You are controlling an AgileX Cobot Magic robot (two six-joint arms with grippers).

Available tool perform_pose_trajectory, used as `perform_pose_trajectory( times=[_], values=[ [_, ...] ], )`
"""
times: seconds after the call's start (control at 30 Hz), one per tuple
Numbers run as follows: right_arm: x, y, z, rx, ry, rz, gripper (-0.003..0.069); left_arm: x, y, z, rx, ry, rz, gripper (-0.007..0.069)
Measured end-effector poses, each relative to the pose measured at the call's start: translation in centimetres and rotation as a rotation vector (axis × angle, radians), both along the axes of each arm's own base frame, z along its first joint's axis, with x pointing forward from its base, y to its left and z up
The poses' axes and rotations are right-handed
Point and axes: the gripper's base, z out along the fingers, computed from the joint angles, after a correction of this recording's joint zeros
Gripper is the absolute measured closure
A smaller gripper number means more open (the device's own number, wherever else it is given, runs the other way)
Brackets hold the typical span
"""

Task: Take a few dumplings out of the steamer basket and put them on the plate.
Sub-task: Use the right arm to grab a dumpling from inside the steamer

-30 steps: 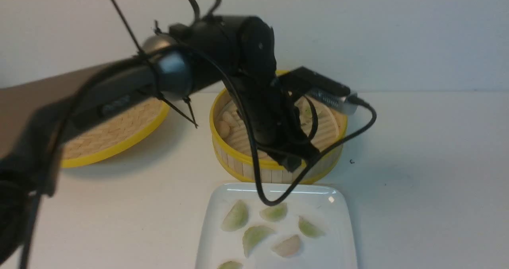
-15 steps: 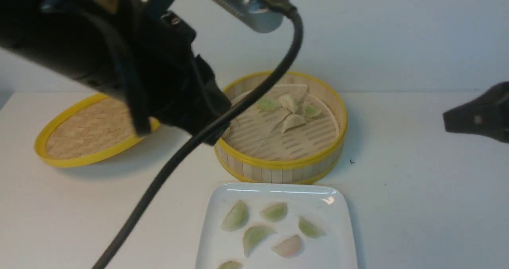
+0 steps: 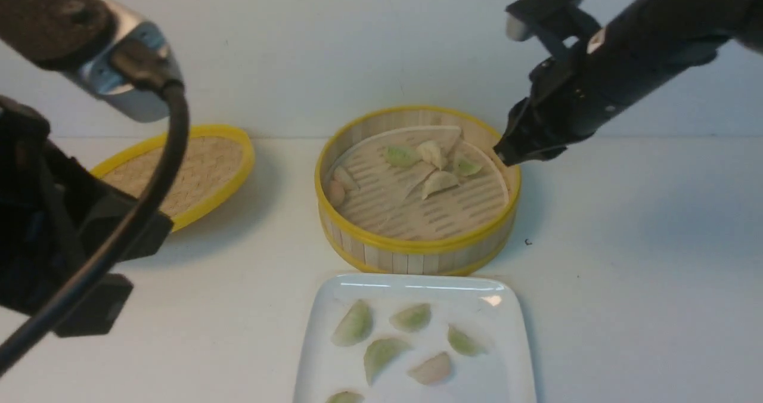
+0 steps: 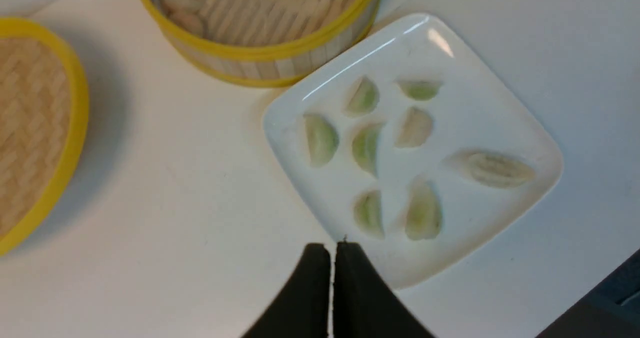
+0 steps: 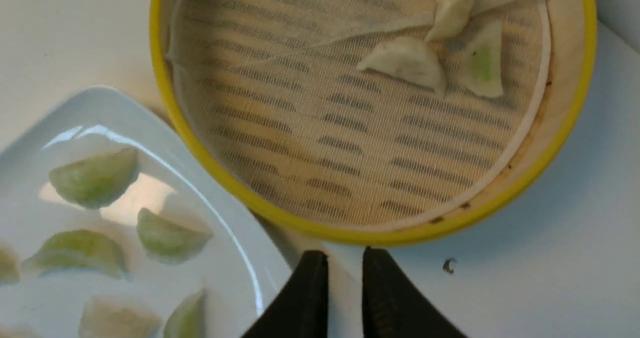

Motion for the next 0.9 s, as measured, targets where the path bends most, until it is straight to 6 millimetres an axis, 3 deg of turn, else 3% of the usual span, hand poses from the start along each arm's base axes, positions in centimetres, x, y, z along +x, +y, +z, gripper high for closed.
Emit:
perform_pose_trajectory(
  times=[0.17, 0.37, 0.63, 0.9],
  values=[
    [3.6, 2.5, -3.0, 0.000, -0.021, 0.012, 0.0349, -2.0, 1.7, 1.0, -0.057, -0.035, 0.060, 0.0631],
    [7.1, 3.7, -7.3, -0.028, -0.034, 0.005, 0.0230, -5.0, 4.1, 2.2, -0.141, -0.108, 0.109, 0.0631],
    [9.1, 4.3, -11.1, -0.055, -0.074, -0.001, 0.0200, -7.6, 7.1, 2.9, -0.218, -0.199, 0.249, 0.0631],
    [9.9, 4.6, -13.4, -0.058, -0.086, -0.006, 0.0197, -8.1, 7.5, 3.0, -0.239, -0.210, 0.269, 0.0631]
  ],
)
